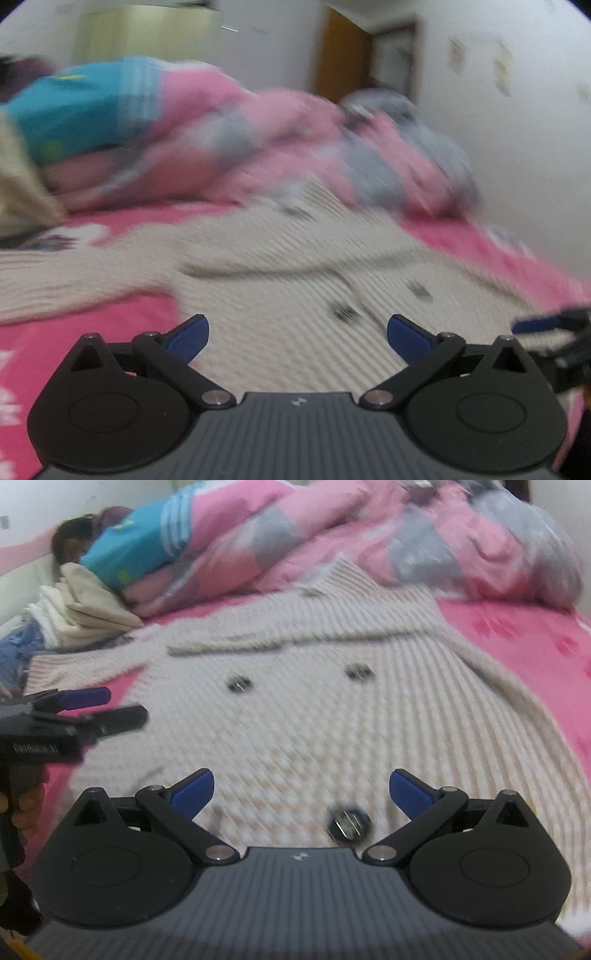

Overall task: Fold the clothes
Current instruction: 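Grasp the folded coat with the left gripper while the right gripper grasps it too, carry to clothes pile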

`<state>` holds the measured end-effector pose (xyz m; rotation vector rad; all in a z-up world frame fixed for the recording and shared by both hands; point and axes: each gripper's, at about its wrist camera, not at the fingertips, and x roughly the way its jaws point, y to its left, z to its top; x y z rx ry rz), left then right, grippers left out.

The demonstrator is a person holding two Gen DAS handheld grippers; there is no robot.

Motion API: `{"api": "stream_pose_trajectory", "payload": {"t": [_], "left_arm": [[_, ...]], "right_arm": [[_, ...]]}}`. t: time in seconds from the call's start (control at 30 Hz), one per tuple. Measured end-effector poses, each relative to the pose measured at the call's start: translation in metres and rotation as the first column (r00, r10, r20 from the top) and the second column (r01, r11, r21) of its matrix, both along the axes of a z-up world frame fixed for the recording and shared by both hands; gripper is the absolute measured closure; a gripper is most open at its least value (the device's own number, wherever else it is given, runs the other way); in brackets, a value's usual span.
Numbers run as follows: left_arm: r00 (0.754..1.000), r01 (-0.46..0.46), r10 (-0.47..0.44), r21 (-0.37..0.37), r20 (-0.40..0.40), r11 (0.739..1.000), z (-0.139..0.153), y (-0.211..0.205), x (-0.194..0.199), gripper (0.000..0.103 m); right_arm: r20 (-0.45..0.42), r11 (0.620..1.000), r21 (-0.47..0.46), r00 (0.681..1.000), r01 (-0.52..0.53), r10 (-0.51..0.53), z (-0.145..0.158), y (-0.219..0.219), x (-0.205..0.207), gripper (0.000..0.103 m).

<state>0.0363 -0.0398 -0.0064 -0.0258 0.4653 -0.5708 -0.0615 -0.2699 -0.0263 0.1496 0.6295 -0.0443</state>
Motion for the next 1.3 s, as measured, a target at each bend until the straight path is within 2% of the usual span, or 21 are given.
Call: {"api": "stream_pose_trajectory", "payload": {"t": [0.07,0.1,0.17,0.23,0.3,0.4,0.43,0.57,0.67,0.73,0.83,0.9,1.03,1.1,1.23,1.3], "left_arm": [[0.990,-0.143,0.143,-0.052,-0.013,0.988,0.008,0.029,0.014,0.000],[0.975,-0.223,0.222,-0.071,-0.024,0.972,0.010,0.044,0.021,0.000],[0.926,-0.377,0.373,-0.105,-0.051,0.920,0.015,0.074,0.036,0.000],[0.855,-0.519,0.512,-0.131,-0.085,0.845,0.020,0.103,0.052,0.000],[0.772,-0.635,0.623,-0.143,-0.125,0.759,0.019,0.129,0.070,0.000],[0.631,-0.775,0.751,-0.191,-0.192,0.602,0.012,0.163,0.093,0.000],[0.587,-0.809,0.781,-0.200,-0.216,0.553,0.009,0.175,0.100,0.000],[0.429,-0.901,0.860,-0.203,-0.276,0.384,-0.007,0.215,0.123,0.000],[0.348,-0.931,0.893,-0.216,-0.285,0.294,-0.018,0.233,0.132,0.000],[0.325,-0.937,0.896,-0.230,-0.304,0.262,-0.023,0.239,0.138,0.000],[0.334,-0.929,0.892,-0.266,-0.305,0.257,-0.029,0.244,0.146,0.000],[0.336,-0.926,0.894,-0.276,-0.297,0.256,-0.033,0.247,0.152,0.000],[0.337,-0.922,0.892,-0.298,-0.302,0.247,-0.044,0.253,0.159,0.001],[0.327,-0.925,0.890,-0.303,-0.317,0.232,-0.050,0.255,0.160,0.002],[0.318,-0.925,0.895,-0.310,-0.312,0.221,-0.053,0.257,0.159,0.004],[0.314,-0.926,0.897,-0.310,-0.312,0.217,-0.053,0.258,0.158,0.007]], "right_arm": [[0.023,0.998,-0.022,0.998,-0.059,0.060,0.019,0.014,0.015,0.001],[0.034,0.995,-0.033,0.995,-0.089,0.090,0.028,0.021,0.022,0.001],[0.057,0.987,-0.058,0.986,-0.152,0.155,0.048,0.036,0.038,0.001],[0.082,0.969,-0.078,0.967,-0.235,0.241,0.071,0.058,0.062,0.001],[0.110,0.946,-0.082,0.940,-0.315,0.322,0.094,0.082,0.089,0.001],[0.143,0.895,-0.034,0.884,-0.445,0.445,0.127,0.124,0.139,0.001],[0.147,0.873,-0.014,0.862,-0.488,0.485,0.136,0.139,0.156,0.001],[0.098,0.768,0.060,0.769,-0.638,0.631,0.161,0.214,0.233,0.001],[0.017,0.696,0.111,0.701,-0.710,0.713,0.168,0.276,0.288,0.001],[-0.054,0.648,0.139,0.648,-0.749,0.760,0.167,0.317,0.321,0.001],[-0.150,0.601,0.162,0.582,-0.783,0.799,0.162,0.368,0.358,0.001],[-0.195,0.581,0.169,0.551,-0.796,0.811,0.153,0.393,0.375,0.001],[-0.284,0.576,0.205,0.515,-0.792,0.809,0.128,0.434,0.404,0.003],[-0.319,0.576,0.213,0.501,-0.789,0.804,0.116,0.450,0.412,0.004],[-0.390,0.579,0.227,0.471,-0.783,0.791,0.093,0.481,0.426,0.011],[-0.424,0.580,0.235,0.455,-0.780,0.783,0.081,0.497,0.434,0.023]]}}
